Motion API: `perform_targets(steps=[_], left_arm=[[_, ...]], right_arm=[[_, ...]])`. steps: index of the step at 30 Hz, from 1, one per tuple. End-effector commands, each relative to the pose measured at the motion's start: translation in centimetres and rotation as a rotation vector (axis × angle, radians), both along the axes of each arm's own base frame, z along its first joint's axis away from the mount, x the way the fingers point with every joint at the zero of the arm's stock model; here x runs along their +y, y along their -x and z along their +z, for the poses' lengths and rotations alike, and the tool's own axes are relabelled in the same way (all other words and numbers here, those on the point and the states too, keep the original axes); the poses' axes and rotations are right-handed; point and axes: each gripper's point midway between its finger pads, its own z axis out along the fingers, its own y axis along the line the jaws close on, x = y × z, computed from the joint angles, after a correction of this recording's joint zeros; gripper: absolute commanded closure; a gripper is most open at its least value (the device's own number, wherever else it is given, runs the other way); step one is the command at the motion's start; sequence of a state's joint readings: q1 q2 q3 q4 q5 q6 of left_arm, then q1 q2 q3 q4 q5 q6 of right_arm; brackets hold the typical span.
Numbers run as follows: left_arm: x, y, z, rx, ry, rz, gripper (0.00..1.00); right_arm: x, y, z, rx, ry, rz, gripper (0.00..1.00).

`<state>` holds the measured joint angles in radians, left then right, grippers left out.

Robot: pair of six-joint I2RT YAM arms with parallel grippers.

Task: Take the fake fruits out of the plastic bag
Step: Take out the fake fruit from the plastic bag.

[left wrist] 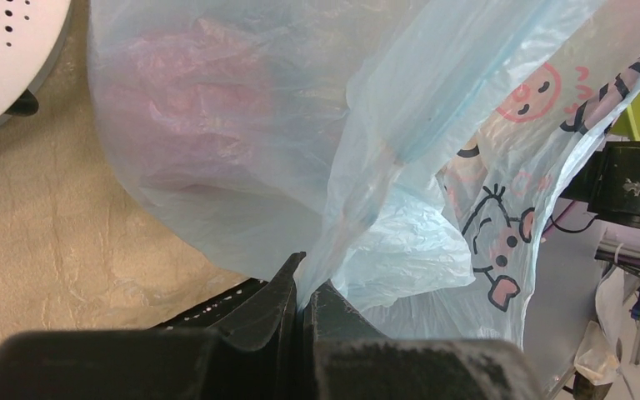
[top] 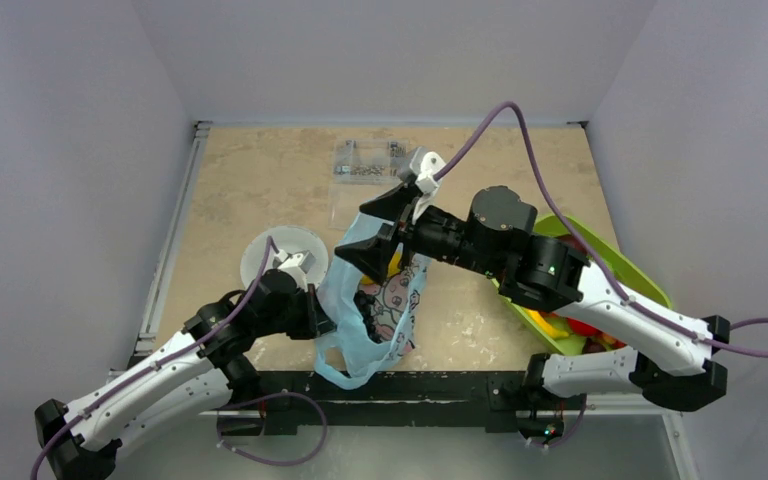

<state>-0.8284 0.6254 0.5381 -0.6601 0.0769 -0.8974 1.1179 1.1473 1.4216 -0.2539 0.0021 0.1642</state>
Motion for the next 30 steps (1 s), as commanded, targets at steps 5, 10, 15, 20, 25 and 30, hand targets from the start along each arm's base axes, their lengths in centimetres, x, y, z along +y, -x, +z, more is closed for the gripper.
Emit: perform_targets(steps=[5, 10, 15, 20, 25, 30], left_arm=[[-0.4, -0.5, 2.5, -0.067, 0.048, -0.008, 1.00], [0.0, -0.4, 2.3, -0.068, 0.045, 0.007, 1.00], [0.2, -0.5, 2.1, -0.071, 0.027, 0.013, 1.00], [0.3, -0.9, 2.1, -0.074, 0.011, 0.026, 1.00], [0.9, -1.3, 1.9, -0.083, -0.013, 0.065, 1.00], [1.3, -1.7, 2.2, -0.096, 0.009, 0.116, 1.00]], right_arm=[[5.4, 1.8, -8.5, 0.046, 0.297, 0.194, 0.35], [2.9, 0.4, -17.3, 0.069, 0.549, 0.110, 0.55], [0.3, -1.9, -22.5, 0.033, 0.720, -0.022, 0.60], [-1.6, -5.0, -25.9, -0.024, 0.848, -0.202, 0.64], [-0.4, -7.0, -27.9, -0.112, 0.825, -0.242, 0.63], [1.3, -8.4, -29.8, -0.123, 0.782, -0.257, 0.59]])
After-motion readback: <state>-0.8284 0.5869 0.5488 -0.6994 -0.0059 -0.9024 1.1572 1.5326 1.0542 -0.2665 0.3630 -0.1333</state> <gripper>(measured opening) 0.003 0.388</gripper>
